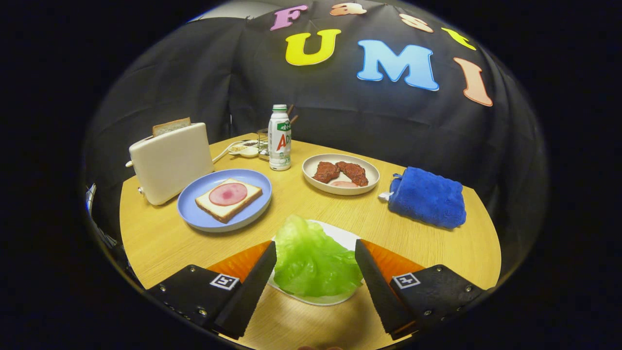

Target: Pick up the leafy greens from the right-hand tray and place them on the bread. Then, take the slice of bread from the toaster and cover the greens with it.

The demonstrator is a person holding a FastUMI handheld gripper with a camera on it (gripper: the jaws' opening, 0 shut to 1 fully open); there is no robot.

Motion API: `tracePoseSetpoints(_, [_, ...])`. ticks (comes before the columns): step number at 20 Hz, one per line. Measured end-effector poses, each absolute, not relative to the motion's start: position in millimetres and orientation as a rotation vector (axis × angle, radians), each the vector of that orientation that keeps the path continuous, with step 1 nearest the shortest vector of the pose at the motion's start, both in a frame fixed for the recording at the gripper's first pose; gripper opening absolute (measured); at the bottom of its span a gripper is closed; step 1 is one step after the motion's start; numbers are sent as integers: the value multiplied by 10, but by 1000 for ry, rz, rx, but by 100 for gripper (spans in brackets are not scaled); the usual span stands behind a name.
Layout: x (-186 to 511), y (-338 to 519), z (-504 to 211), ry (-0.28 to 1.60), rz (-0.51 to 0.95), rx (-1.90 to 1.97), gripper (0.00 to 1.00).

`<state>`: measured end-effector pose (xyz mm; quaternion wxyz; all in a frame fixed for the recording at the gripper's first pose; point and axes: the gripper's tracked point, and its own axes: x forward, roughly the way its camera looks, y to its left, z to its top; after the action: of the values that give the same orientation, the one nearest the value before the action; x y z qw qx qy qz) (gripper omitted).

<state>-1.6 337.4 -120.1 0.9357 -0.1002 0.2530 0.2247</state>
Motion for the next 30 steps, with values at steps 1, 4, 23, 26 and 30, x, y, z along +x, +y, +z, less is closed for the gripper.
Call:
tracePoseSetpoints(1, [10, 3377, -1287, 544, 447, -207, 99])
tracePoseSetpoints(4, [12, 3436, -1512, 626, 447, -196, 98])
tracePoseSetpoints(23, [-5, 3675, -859, 438, 442, -69, 0])
tracePoseSetpoints(26, [-39, 3878, -747, 409, 470, -62, 0])
tracePoseSetpoints(30, [1, 4174, -650, 372, 480, -93, 0])
